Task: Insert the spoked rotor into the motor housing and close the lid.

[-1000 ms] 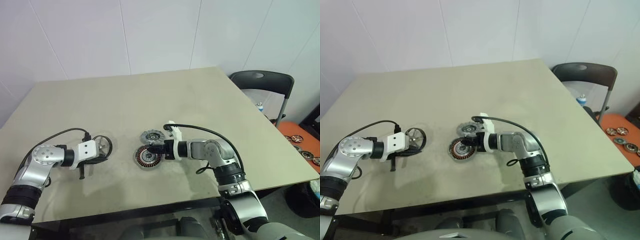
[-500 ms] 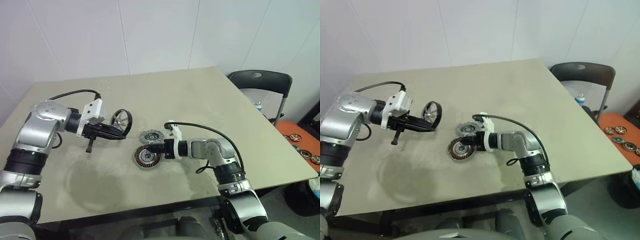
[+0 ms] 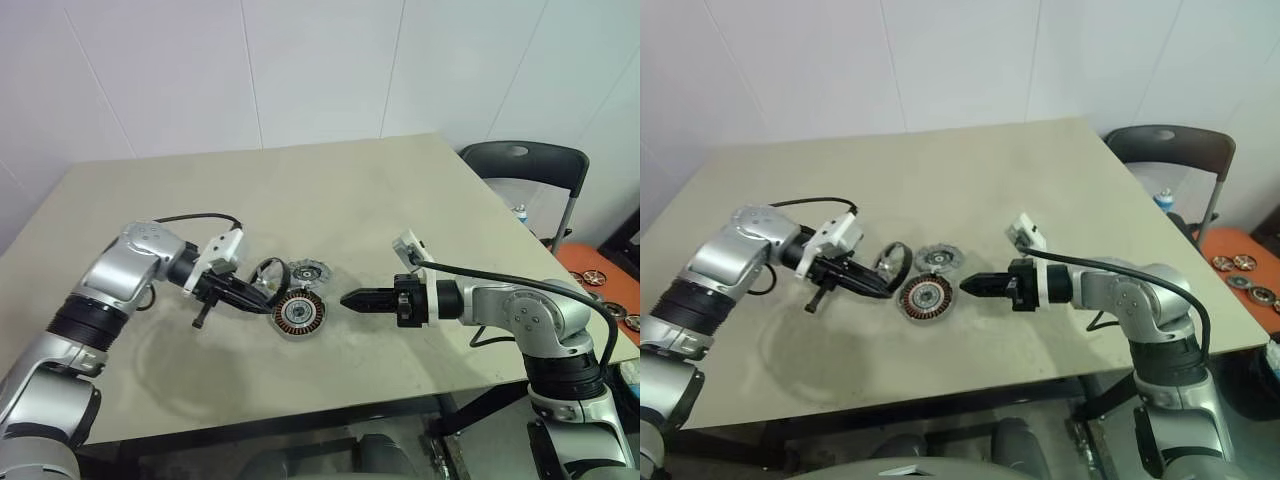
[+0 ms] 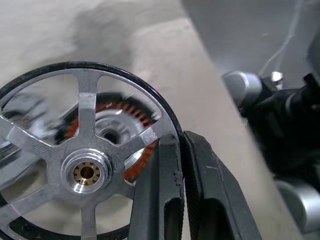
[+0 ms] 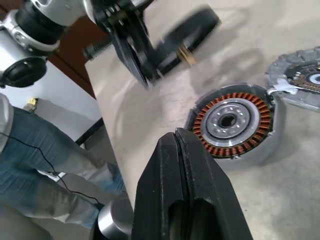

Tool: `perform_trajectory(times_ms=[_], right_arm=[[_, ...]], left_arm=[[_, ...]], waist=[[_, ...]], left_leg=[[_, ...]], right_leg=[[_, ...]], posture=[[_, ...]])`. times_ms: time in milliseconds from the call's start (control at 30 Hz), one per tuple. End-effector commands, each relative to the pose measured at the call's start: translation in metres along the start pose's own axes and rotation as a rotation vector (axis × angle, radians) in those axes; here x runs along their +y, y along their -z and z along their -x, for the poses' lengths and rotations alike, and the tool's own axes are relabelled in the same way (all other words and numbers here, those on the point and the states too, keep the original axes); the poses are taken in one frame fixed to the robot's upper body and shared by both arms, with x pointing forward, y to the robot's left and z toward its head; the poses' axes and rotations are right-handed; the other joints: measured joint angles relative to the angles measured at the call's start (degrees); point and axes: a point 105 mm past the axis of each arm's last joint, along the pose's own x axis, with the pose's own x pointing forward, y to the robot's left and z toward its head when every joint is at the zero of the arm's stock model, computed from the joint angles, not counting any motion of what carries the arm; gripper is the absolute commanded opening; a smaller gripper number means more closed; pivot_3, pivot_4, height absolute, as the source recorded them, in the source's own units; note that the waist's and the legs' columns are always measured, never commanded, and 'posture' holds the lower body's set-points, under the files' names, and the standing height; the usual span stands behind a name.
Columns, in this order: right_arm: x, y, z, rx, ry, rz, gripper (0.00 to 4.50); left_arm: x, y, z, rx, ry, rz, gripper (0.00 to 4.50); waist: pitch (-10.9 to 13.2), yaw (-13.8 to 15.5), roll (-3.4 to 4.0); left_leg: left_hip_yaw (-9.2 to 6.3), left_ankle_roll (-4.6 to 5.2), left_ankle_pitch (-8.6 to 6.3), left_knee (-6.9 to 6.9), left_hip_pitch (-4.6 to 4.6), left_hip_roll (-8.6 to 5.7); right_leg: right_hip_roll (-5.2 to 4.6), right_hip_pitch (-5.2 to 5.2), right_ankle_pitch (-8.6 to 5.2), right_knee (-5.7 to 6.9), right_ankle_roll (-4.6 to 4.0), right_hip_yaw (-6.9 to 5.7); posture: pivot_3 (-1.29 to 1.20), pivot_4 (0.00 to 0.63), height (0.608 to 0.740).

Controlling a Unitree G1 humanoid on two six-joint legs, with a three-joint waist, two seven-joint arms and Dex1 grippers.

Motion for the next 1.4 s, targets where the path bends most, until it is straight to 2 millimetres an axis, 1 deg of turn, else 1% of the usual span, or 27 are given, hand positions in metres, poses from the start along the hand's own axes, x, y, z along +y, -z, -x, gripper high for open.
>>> perform_trajectory(times_ms=[33, 100, 167, 367, 467, 600, 767, 833, 933, 1233, 1300, 1400], right_arm=[[0.003, -0.007, 0.001, -0.04, 0.035, 0.052, 0.0], [0.002, -0.005, -0.002, -0.041, 0.049, 0.045, 0.0], [0.001, -0.001, -0.005, -0.038, 0.068, 0.041, 0.0], [-0.002, 0.003, -0.008, -0.06, 0.106, 0.017, 0.0], [-0.003, 0.004, -0.01, -0.069, 0.116, 0.01, 0.0], [-0.002, 0.007, -0.011, -0.076, 0.121, 0.005, 0.0], [-0.001, 0.012, -0.011, -0.077, 0.13, -0.008, 0.0], [-0.001, 0.014, -0.01, -0.074, 0.133, -0.011, 0.0], [-0.001, 0.016, -0.009, -0.073, 0.139, -0.015, 0.0], [-0.003, 0.016, -0.01, -0.066, 0.143, -0.016, 0.0], [-0.003, 0.017, -0.01, -0.065, 0.143, -0.018, 0.0], [-0.001, 0.02, -0.012, -0.061, 0.141, -0.027, 0.0]], left_arm=[[0.008, -0.017, -0.012, -0.037, 0.055, -0.008, 0.05], [0.01, -0.02, -0.017, -0.045, 0.081, 0.014, 0.05], [0.009, -0.019, -0.021, -0.019, 0.113, 0.053, 0.05], [0.01, 0.01, -0.027, 0.134, 0.148, 0.081, 0.05], [0.011, 0.019, -0.03, 0.187, 0.164, 0.074, 0.05], [0.016, 0.024, -0.035, 0.223, 0.175, 0.063, 0.05], [0.024, 0.016, -0.04, 0.222, 0.175, 0.027, 0.05], [0.026, 0.009, -0.039, 0.21, 0.173, 0.006, 0.05], [0.025, -0.001, -0.036, 0.195, 0.178, -0.026, 0.05], [0.025, -0.005, -0.032, 0.198, 0.182, -0.049, 0.05], [0.025, -0.005, -0.033, 0.194, 0.183, -0.053, 0.05], [0.031, -0.003, -0.04, 0.188, 0.174, -0.061, 0.05]], waist=[[0.0, 0.31, -0.01], [0.01, 0.93, -0.03], [0.01, 1.3, -0.04], [0.01, 1.51, -0.03], [0.02, 1.61, -0.04], [0.01, 1.76, -0.05], [0.02, 2.97, -0.04], [0.03, 2.96, -0.05], [0.04, 2.86, -0.06], [0.05, 2.82, -0.05], [0.05, 2.84, -0.05], [0.05, 2.96, -0.05]], left_leg=[[0.0, 0.0, 0.0, 0.04, -0.01, 0.0], [0.0, 0.0, 0.0, 0.11, -0.02, -0.02], [0.02, 0.01, -0.01, 0.11, -0.04, -0.03], [0.02, 0.02, -0.01, 0.08, -0.04, -0.02], [0.02, 0.02, -0.01, 0.1, -0.06, -0.03], [0.02, 0.02, -0.01, 0.12, -0.06, -0.04], [-0.02, 0.07, -0.03, 0.53, -0.04, -0.07], [-0.02, 0.09, -0.04, 0.72, -0.01, -0.09], [-0.01, 0.15, -0.07, 0.75, 0.13, -0.09], [-0.02, 0.31, -0.17, 0.72, 0.02, -0.08], [-0.01, 0.31, -0.17, 0.72, 0.01, -0.09], [-0.01, 0.31, -0.17, 0.72, 0.02, -0.09]], right_leg=[[0.01, 0.02, 0.0, 0.0, 0.0, 0.0], [0.0, 0.05, 0.02, -0.01, 0.03, -0.01], [-0.01, 0.04, 0.03, -0.03, 0.06, 0.02], [0.0, 0.0, 0.03, -0.05, 0.06, 0.02], [0.0, 0.01, 0.04, -0.05, 0.06, 0.02], [0.0, 0.03, 0.03, -0.05, 0.06, 0.03], [0.0, 0.33, 0.07, -0.05, 0.15, -0.03], [0.01, 0.49, 0.01, -0.1, 0.42, -0.04], [0.01, 0.69, 0.03, -0.21, 0.52, -0.03], [0.01, 0.54, 0.15, -0.24, 0.33, -0.03], [0.0, 0.55, 0.15, -0.26, 0.33, -0.03], [0.0, 0.56, 0.14, -0.26, 0.34, -0.03]], posture=[[0.0, 0.0, 0.74], [0.0, 0.0, 0.74], [0.0, 0.0, 0.74], [0.0, 0.0, 0.74], [0.0, 0.0, 0.74], [0.0, 0.0, 0.74], [0.0, 0.0, 0.74], [0.0, 0.0, 0.74], [0.0, 0.0, 0.74], [0.0, 0.0, 0.74], [0.0, 0.0, 0.74], [0.0, 0.0, 0.74]])
